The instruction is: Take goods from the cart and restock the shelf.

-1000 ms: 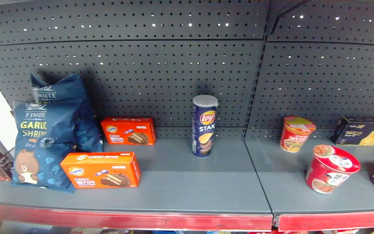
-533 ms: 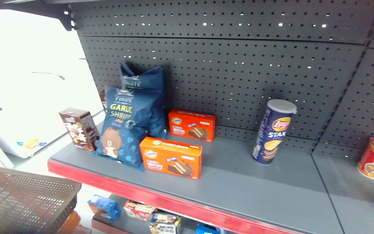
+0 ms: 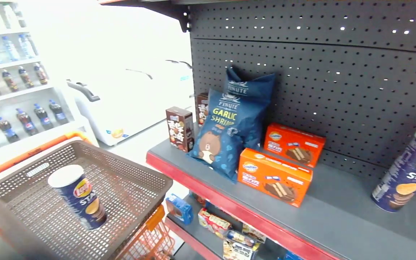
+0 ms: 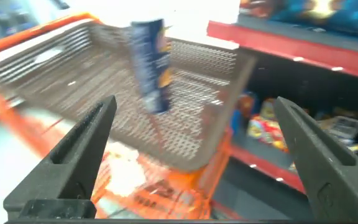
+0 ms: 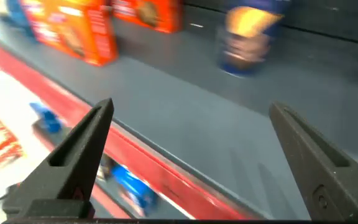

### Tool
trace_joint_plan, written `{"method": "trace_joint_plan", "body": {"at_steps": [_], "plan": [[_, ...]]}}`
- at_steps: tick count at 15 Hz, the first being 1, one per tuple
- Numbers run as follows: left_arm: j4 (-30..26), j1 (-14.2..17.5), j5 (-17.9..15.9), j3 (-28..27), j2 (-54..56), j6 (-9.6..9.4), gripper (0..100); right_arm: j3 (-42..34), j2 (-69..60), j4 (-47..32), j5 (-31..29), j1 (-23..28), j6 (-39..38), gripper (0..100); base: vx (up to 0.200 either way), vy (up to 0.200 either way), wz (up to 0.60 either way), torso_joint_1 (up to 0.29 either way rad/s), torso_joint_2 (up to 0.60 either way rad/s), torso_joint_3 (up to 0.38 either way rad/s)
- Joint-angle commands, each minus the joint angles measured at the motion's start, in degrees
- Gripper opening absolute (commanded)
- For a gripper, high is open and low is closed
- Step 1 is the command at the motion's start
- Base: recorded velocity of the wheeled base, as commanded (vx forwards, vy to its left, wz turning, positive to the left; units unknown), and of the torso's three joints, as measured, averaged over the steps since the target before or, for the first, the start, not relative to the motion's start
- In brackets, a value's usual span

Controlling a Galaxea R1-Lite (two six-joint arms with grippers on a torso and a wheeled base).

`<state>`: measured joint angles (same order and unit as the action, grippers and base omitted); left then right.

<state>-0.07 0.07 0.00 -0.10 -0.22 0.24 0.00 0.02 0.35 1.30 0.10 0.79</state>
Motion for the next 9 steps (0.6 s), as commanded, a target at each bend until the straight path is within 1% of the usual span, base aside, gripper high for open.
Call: {"method": "trace_joint_plan", "body": {"at_steps": [1,4,5,6,7,8,9], "plan": [[0.0,0.0,0.0,0.0,0.0,0.02,100,0.0,0.0,0.0,0.0,0.0,0.0,100,0.000,0.000,0.60,0.002,0.00,-0.002],[0.1,0.0,0.1,0.1,0.0,-0.07,100,0.0,0.0,-0.1,-0.1,0.0,-0.4,100,0.000,0.000,0.60,0.004,0.00,0.002],[0.1,0.0,0.2,0.1,0.0,-0.16,100,0.0,0.0,0.0,-0.1,0.0,-0.4,100,0.000,0.000,0.00,0.000,0.00,0.000],[0.6,0.2,1.2,-0.9,0.0,-1.83,100,0.0,0.0,0.0,-0.1,0.0,-0.4,100,0.000,0.000,0.00,0.000,0.00,0.000],[0.1,0.2,1.4,-4.2,0.0,-5.25,100,0.0,0.0,-0.1,-0.1,0.0,-0.4,100,0.000,0.000,0.00,0.000,0.00,0.000],[-1.9,0.0,1.4,-9.7,-1.5,-8.77,100,0.0,0.0,-0.1,-0.1,0.0,-0.4,100,0.000,0.000,0.00,0.000,0.00,0.000],[-5.9,0.1,1.5,-14.8,-5.1,-9.65,100,0.0,0.0,0.0,-0.1,0.0,-0.4,100,0.000,0.000,0.00,0.000,0.00,0.000]]}}
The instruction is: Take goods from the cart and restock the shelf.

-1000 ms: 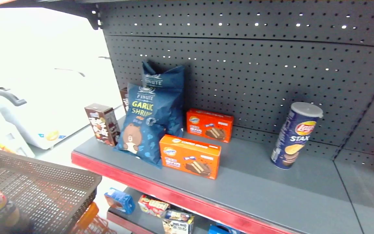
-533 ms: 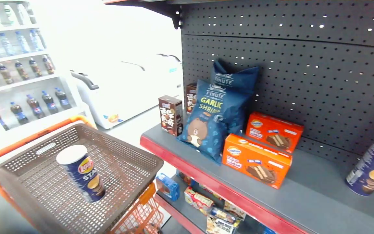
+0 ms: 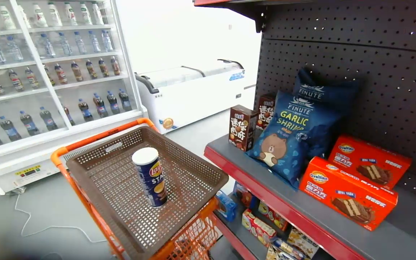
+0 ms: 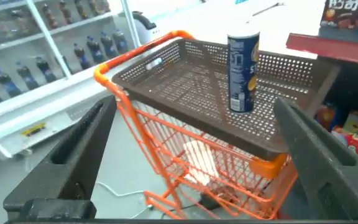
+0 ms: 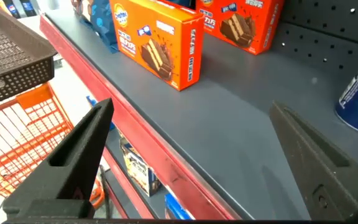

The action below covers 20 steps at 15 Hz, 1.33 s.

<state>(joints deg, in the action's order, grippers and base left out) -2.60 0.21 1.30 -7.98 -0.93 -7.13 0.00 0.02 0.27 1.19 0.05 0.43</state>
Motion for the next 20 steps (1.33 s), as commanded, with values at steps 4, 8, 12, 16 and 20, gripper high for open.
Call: {"method": "trace_joint_plan", "body": {"at_steps": [4,8,12,16,20], "plan": [[-9.4,5.8,6.8,-14.4,-14.1,-7.11,100,0.0,0.0,0.0,0.0,0.0,0.0,100,0.000,0.000,0.00,0.000,0.00,0.000],[-4.1,7.3,7.7,-25.2,-36.6,-8.69,100,0.0,0.0,0.0,0.0,0.0,0.0,100,0.000,0.000,0.00,0.000,0.00,0.000],[4.7,6.6,-5.2,-31.8,-57.1,-2.10,100,0.0,0.0,0.0,0.0,0.0,0.0,100,0.000,0.000,0.00,0.000,0.00,0.000],[24.8,4.3,-11.6,-20.7,-67.9,-2.01,100,0.0,0.0,0.1,0.0,0.0,0.0,100,0.000,0.000,0.00,0.000,0.00,0.000],[35.5,-0.4,-17.1,-12.4,-74.4,2.21,100,0.0,0.0,0.1,0.0,0.0,0.0,100,0.000,0.000,0.00,0.000,0.00,0.000]]}}
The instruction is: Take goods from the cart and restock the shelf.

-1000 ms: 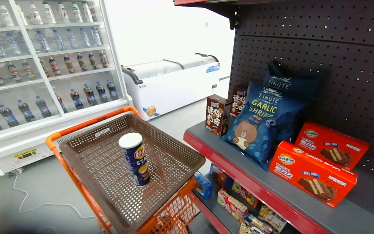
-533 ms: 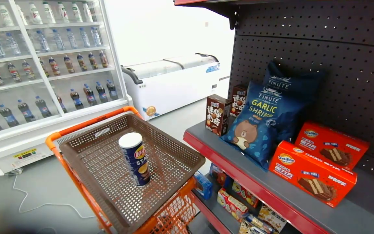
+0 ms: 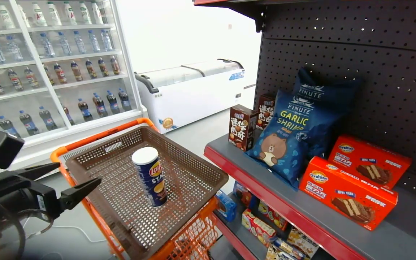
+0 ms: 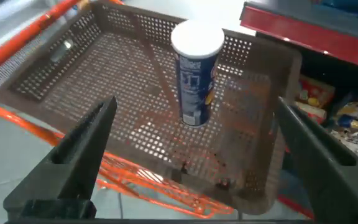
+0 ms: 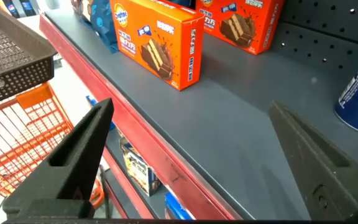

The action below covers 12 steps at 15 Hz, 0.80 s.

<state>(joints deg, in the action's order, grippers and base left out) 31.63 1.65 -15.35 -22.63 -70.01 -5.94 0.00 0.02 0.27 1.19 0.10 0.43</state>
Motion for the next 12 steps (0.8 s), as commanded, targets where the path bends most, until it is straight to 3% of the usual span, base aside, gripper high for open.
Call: {"method": "trace_joint_plan", "body": {"at_steps": [1,2,5,8,12], "plan": [[6.1,-1.8,-0.5,2.7,-9.0,3.21,100,0.0,0.0,0.0,0.0,0.0,0.0,100,0.000,0.000,0.00,0.000,0.00,0.000],[11.6,-1.6,-0.4,1.9,-15.0,5.50,100,0.0,0.0,0.0,0.0,0.0,0.0,100,0.000,0.000,0.00,0.000,0.00,0.000],[24.5,-2.2,-0.3,1.7,-27.0,5.76,100,0.0,0.0,0.1,0.0,0.0,0.0,100,0.000,0.000,0.00,0.000,0.00,0.000],[30.5,-3.8,-0.3,-0.7,-36.3,5.41,100,0.0,0.0,0.0,0.0,0.0,0.0,100,0.000,0.000,0.00,0.000,0.00,0.000],[33.4,-5.3,-0.4,-7.3,-44.7,5.59,100,0.0,0.0,0.1,0.0,0.0,0.0,100,0.000,0.000,0.00,0.000,0.00,0.000]]}}
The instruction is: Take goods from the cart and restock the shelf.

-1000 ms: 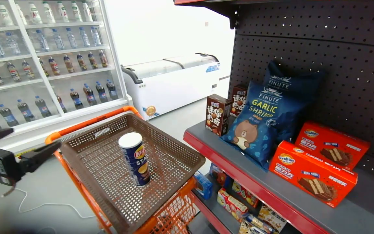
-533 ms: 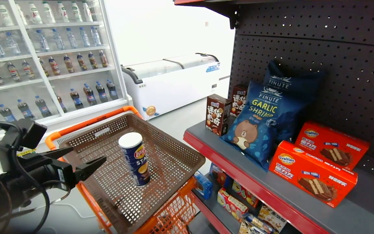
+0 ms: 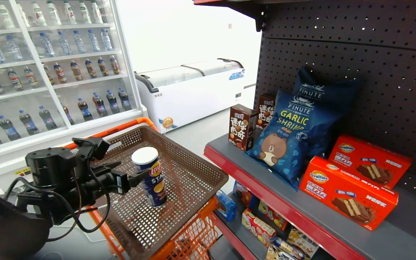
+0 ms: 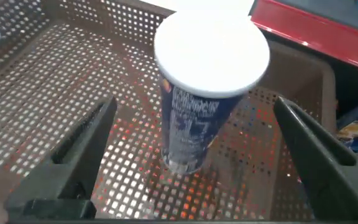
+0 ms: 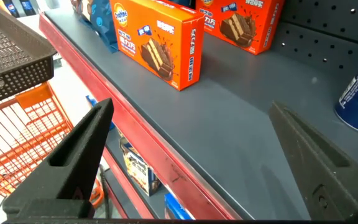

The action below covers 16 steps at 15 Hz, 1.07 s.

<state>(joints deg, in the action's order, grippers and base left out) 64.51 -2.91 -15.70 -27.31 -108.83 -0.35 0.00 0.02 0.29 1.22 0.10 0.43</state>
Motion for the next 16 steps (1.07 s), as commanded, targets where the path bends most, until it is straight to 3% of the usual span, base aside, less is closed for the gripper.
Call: {"method": "trace_joint_plan", "body": {"at_steps": [1,7,13,16], "plan": [[1.1,-1.5,0.0,-4.4,-8.1,0.00,100,0.0,0.0,0.0,0.0,0.0,0.0,100,0.000,0.000,0.00,0.000,0.00,0.000],[5.7,-3.3,0.1,-7.1,-17.4,-0.70,100,0.0,0.0,0.1,0.0,0.0,0.0,100,0.000,0.000,0.00,0.000,0.00,0.000],[5.9,-3.1,0.2,-11.1,-21.8,-4.57,100,0.0,0.0,0.1,0.0,0.0,0.0,100,0.000,0.000,0.00,0.000,0.00,0.000],[6.0,-3.2,0.1,-13.7,-22.9,-4.74,100,0.0,0.0,0.1,0.0,0.0,0.0,100,0.000,0.000,0.00,0.000,0.00,0.000]]}}
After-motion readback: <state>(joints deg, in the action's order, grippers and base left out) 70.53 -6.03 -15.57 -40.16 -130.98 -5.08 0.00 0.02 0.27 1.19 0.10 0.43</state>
